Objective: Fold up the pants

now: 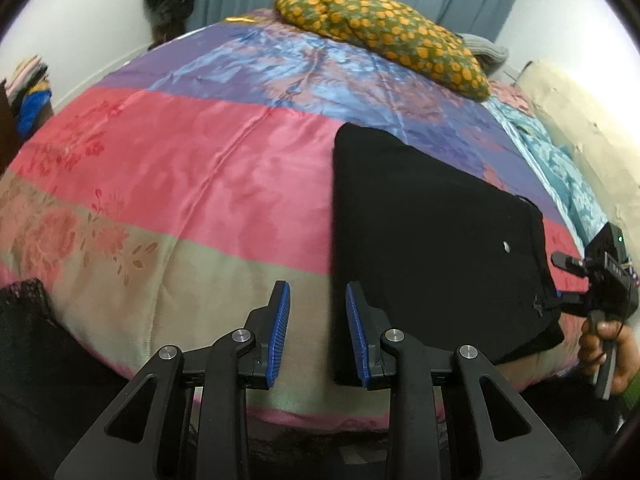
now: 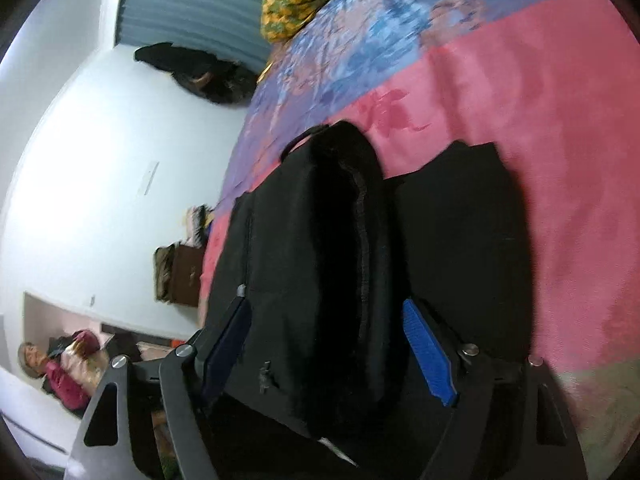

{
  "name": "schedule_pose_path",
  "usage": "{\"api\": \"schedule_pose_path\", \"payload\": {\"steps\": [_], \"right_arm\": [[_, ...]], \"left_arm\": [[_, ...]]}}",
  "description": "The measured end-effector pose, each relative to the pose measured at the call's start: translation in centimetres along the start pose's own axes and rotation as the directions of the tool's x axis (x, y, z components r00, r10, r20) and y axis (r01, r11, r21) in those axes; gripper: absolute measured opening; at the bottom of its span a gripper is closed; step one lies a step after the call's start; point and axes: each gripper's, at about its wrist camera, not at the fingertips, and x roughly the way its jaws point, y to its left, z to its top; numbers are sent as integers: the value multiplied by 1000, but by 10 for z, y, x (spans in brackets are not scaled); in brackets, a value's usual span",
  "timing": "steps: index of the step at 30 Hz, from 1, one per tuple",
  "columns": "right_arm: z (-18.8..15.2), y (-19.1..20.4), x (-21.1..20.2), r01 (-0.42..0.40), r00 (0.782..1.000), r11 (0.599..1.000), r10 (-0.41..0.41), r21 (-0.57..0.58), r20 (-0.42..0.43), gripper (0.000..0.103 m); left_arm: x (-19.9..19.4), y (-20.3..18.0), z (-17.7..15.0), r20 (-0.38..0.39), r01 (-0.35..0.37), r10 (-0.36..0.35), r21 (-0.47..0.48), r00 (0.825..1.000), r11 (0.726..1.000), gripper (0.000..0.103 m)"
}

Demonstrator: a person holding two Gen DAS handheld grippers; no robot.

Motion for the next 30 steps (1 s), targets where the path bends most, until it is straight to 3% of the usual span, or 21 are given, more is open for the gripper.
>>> {"api": "schedule_pose_path", "payload": {"steps": [6,8,9,10,11,12,16,21,25,30], "right_arm": [[10,19,13,-70,995,996,65,-57,-76,78],[9,25,18,-26,996,996,19,-88,-88,76],[8,34,26,32,992,991,-47,-133,-114,74],[7,39,30,68,988,984,-90,-166,-128,65],[5,49,39,155,971,959,-192,-238,-140,44],[4,54,45,211,958,941,-253,-264,-137,36],[3,63,28,219,967,946,-242,-239,-74,19],[2,102,-10,161,987,947,-163,-279,16,16],[5,125,-37,144,989,943,-127,-299,74,16],[6,108,-75,163,983,956,-135,-246,128,16]], "left_arm": [[4,-3,-2,-4,-37,37,3,999,999,29],[5,0,0,-5,-42,42,-10,999,999,32],[6,2,0,-6,-42,42,-19,999,999,33],[6,4,1,-7,-47,47,-30,999,998,33],[6,6,1,-8,-54,54,-38,999,998,33],[6,9,1,-6,-61,60,-47,998,997,33],[1,21,1,12,-54,55,-85,998,995,37],[-8,34,5,42,-47,54,-136,998,990,40],[-17,38,8,76,-27,39,-158,996,987,40],[-23,32,10,97,-8,21,-135,995,991,41]]}}
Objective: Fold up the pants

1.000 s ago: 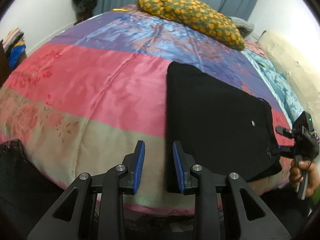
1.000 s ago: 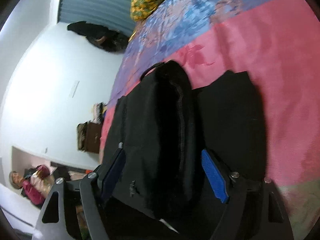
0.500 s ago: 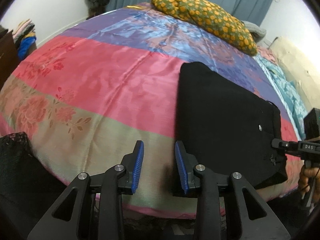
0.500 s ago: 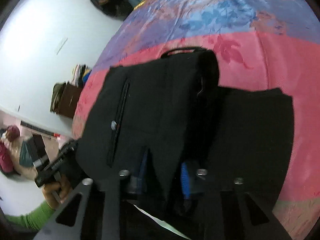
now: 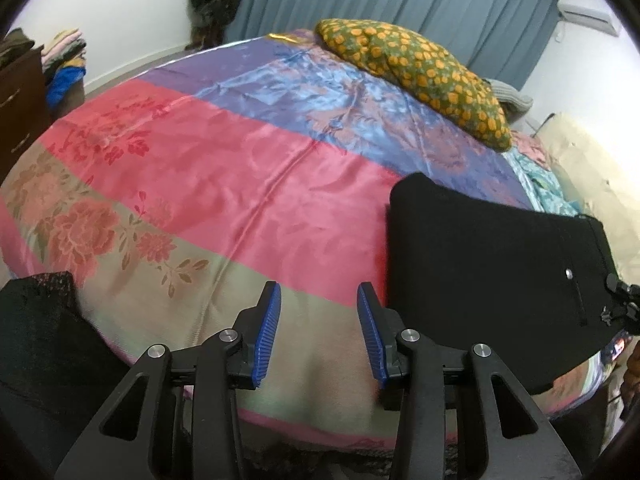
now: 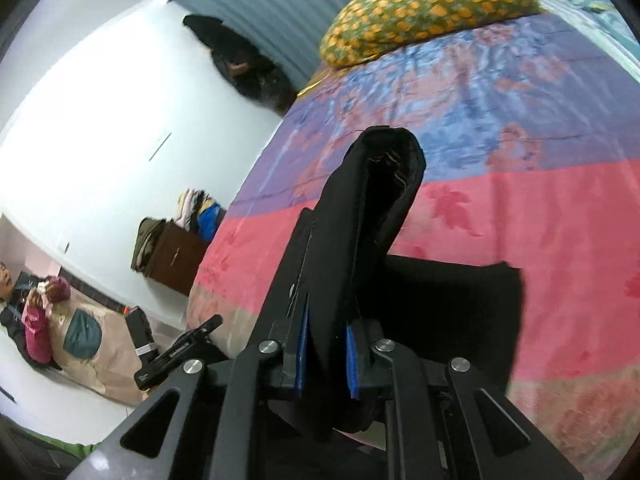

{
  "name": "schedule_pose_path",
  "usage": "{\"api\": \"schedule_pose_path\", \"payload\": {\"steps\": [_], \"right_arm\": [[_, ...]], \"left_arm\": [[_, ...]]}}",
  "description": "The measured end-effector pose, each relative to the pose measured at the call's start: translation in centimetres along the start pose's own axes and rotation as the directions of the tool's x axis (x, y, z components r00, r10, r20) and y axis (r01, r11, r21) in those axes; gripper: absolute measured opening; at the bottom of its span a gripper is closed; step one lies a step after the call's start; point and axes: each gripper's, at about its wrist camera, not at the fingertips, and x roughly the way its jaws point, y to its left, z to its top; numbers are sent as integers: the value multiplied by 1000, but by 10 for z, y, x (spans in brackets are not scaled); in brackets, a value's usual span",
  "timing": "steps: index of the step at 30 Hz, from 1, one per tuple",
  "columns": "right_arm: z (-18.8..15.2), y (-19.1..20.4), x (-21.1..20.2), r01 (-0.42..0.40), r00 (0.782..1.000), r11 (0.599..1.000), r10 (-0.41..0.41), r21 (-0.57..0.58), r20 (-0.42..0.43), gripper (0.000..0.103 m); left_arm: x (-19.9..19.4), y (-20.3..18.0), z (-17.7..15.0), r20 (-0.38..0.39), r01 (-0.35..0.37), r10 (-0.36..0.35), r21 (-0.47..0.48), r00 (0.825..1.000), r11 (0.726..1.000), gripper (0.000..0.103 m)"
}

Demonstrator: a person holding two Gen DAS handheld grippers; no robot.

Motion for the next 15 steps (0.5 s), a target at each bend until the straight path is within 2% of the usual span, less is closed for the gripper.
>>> {"api": "schedule_pose_path", "payload": {"steps": [5,7,8,10,12,13,15], "right_arm": [[-24,-47,-11,73,997,992,-73,103,-9,16],[-39,-67,-3,136,990,981,-132,137,-43,16],[-51,-79,10,199,978,971,-189,132,-91,17],[-64,-92,21,237,970,962,-226,134,-94,23],[-65,-96,16,215,976,959,-208,182,-60,32],[-62,-96,11,223,975,955,-217,194,-54,41],[-55,-89,0,275,962,950,-271,151,-42,43]], "left_arm": [[0,-17,-4,-1,17,-17,62,1000,998,43],[1,-27,-7,-7,24,-24,101,1000,995,46],[3,-34,-9,-15,30,-29,125,999,992,46],[5,-46,-13,-31,44,-40,165,999,985,46],[4,-61,-17,-41,61,-53,214,998,975,46],[1,-66,-19,-38,66,-59,230,998,971,46],[-3,-78,-20,-25,77,-73,271,997,959,46]]}}
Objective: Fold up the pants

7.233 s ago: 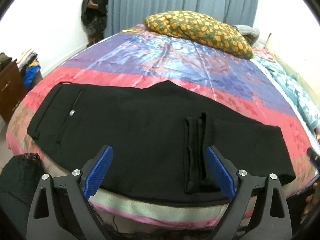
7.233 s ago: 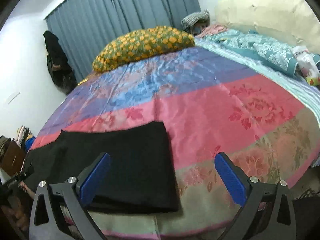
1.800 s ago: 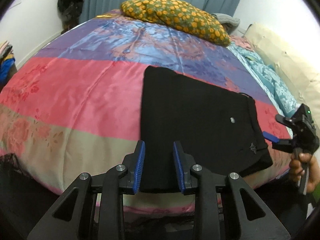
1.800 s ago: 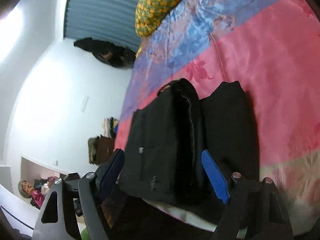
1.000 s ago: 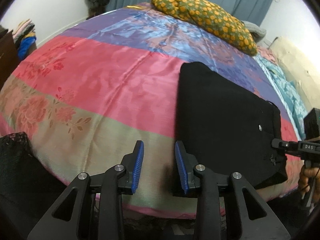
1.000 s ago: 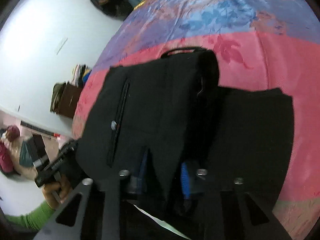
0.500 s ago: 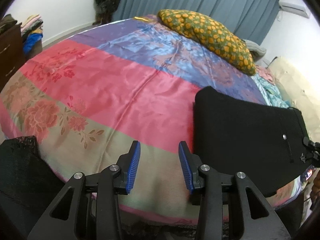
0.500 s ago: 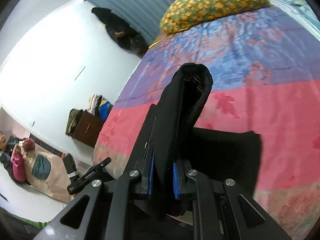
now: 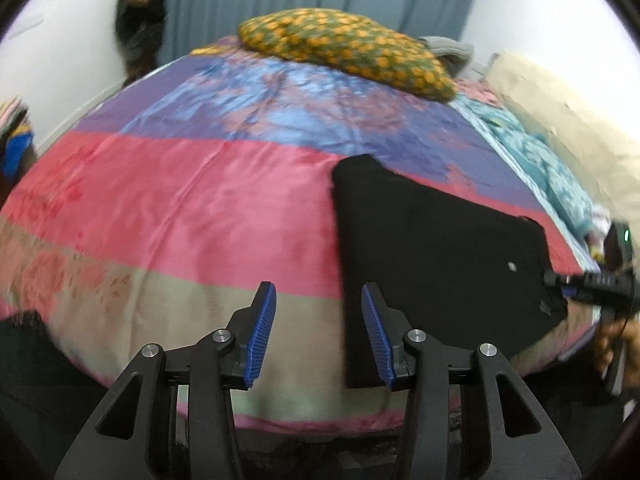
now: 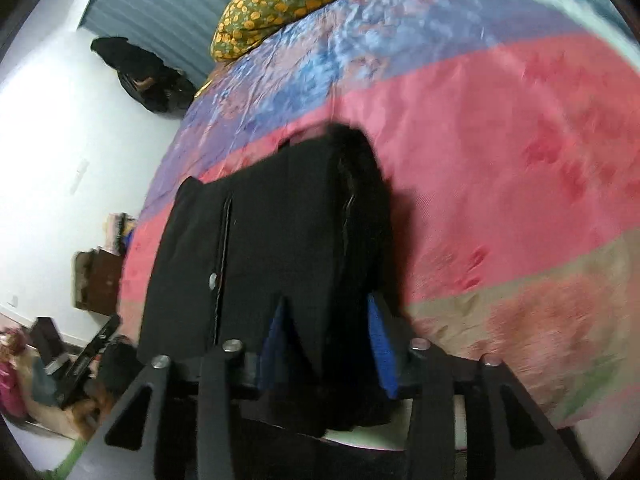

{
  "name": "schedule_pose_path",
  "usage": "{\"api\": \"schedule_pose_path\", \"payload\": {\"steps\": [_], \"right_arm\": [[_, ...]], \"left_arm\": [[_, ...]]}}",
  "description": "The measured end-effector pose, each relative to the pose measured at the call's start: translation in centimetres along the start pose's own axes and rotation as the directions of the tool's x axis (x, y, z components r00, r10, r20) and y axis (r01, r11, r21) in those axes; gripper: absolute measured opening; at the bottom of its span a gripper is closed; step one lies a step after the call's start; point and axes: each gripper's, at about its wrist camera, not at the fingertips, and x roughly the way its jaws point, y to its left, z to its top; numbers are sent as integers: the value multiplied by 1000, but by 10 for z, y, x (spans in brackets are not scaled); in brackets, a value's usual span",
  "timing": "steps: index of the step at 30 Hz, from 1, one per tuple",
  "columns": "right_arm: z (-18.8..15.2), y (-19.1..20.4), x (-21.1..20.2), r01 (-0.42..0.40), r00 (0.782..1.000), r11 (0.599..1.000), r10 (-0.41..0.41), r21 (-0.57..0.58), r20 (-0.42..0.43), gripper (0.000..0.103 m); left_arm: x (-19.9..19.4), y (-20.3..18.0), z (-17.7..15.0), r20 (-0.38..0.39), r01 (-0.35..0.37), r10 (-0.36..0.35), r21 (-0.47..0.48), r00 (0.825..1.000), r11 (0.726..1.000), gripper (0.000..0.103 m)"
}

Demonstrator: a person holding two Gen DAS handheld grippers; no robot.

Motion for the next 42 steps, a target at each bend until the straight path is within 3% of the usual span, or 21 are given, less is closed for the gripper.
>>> {"api": "schedule_pose_path", "payload": {"steps": [2,3,6,8,9,10,11,12,14,15,17,20,23,25,27,29,33,36,38,40,42], "right_arm": [[7,19,-23,97,994,990,-91,-105,61,43],[9,31,-32,105,992,982,-92,-158,86,43],[3,72,-50,68,993,951,-35,-302,115,43],[-12,94,-42,19,997,924,11,-382,77,43],[-19,96,-30,40,999,915,-23,-401,46,43],[-25,92,-17,70,997,912,-70,-405,13,43],[-32,79,6,125,985,912,-162,-390,-62,41],[-37,62,22,139,975,927,-190,-348,-118,41],[-31,58,8,112,987,952,-140,-285,-79,38],[-24,60,-1,114,988,957,-138,-266,-72,38],[-5,70,-21,114,993,953,-121,-280,-9,39],[31,87,-33,100,995,942,-87,-321,55,39],[65,91,-16,-9,998,953,28,-304,59,39],[74,67,24,37,999,968,-34,-248,15,38],[68,33,62,123,989,971,-136,-205,-53,31],[67,27,60,75,997,983,-78,-165,-11,30],[47,51,9,139,987,964,-116,-226,112,30],[9,67,-29,100,987,969,-68,-226,146,30],[-17,73,-35,64,990,978,-37,-198,139,39],[-46,61,-23,81,994,989,-71,-125,88,51],[-69,39,-7,101,993,995,-101,0,55,48]], "left_arm": [[-2,-15,2,17,3,-4,52,1000,999,46],[-1,-23,3,21,4,-6,78,1000,997,46],[11,-54,-1,-3,17,-17,181,1000,983,46],[23,-70,-9,-45,25,-14,245,999,969,47],[37,-81,-17,-97,23,6,303,995,953,49],[47,-87,-23,-122,8,37,346,992,938,57],[54,-93,-30,-128,-15,71,394,989,919,59],[53,-98,-35,-102,-30,84,445,991,895,59],[42,-101,-31,-94,-27,80,471,992,882,61],[33,-98,-23,-106,8,45,450,993,893,63],[22,-90,-6,-91,51,-17,380,996,924,78],[23,-81,30,-69,86,-70,268,995,960,83],[43,-84,40,-74,48,-29,272,997,961,83],[62,-85,29,-120,24,12,290,993,957,83],[81,-85,9,-193,6,59,319,979,948,83],[81,-85,-5,-176,-32,102,359,979,933,83],[50,-74,-3,-150,-2,43,267,988,964,84],[31,-72,-4,-109,13,12,227,994,974,87],[36,-73,-4,-111,27,-2,227,994,974,94],[53,-82,-11,-161,24,20,263,987,965,94],[65,-84,-18,-208,-1,65,294,976,956,94]]}}
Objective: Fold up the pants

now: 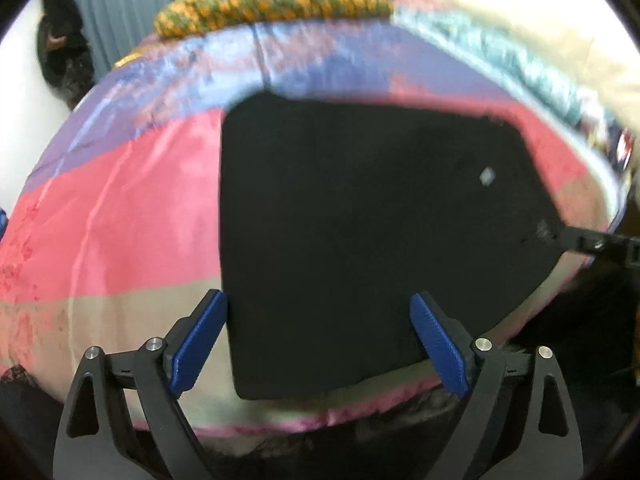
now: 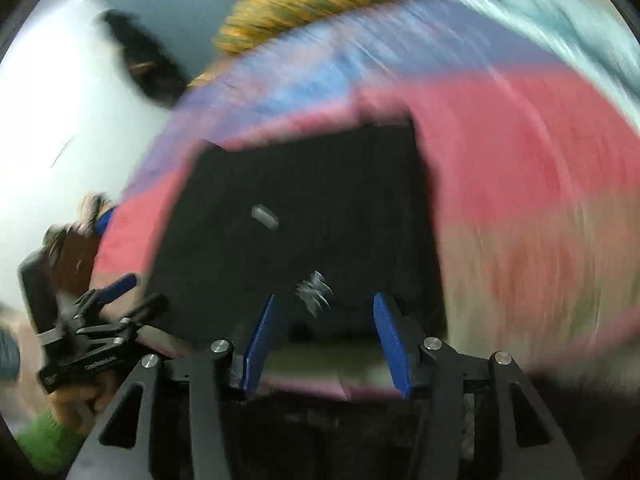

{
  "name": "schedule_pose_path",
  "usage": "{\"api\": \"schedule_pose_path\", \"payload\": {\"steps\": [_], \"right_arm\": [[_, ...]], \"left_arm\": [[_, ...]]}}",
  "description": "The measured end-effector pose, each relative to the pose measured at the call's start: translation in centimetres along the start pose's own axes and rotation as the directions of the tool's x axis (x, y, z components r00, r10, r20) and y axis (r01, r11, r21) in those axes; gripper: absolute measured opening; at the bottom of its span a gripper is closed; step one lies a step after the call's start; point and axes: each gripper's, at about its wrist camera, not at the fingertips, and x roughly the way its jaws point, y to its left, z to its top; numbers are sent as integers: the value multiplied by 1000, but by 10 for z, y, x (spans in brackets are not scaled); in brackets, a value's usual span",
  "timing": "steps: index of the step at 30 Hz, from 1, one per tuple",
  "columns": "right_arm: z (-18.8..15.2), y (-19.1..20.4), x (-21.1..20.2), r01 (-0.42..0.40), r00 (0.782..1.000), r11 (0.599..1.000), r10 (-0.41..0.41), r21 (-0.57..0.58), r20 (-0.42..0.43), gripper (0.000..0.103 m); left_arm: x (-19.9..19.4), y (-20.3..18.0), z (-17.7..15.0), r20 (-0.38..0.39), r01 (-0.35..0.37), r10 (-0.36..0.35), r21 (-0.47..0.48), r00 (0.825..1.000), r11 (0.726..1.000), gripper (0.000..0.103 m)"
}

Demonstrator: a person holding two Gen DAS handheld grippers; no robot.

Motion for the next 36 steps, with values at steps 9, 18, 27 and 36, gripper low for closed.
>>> {"api": "schedule_pose_path", "payload": {"steps": [9,18,27,36], "right_arm": [[-27,14,-65,148,918,989,-139,4,372,86],[-18,-4,-63,109,916,990,-136,94,377,86],[-19,2,-55,121,927,992,-128,42,351,86],[-23,-2,-66,74,916,996,-88,49,391,86]], "left_arm": [[-36,19,-8,103,3,10,-122,995,993,95],[-44,31,-20,92,-77,90,-138,992,987,95],[-54,26,-24,110,-104,117,-113,987,988,95],[-45,65,-29,61,-105,120,-213,991,971,95]]}}
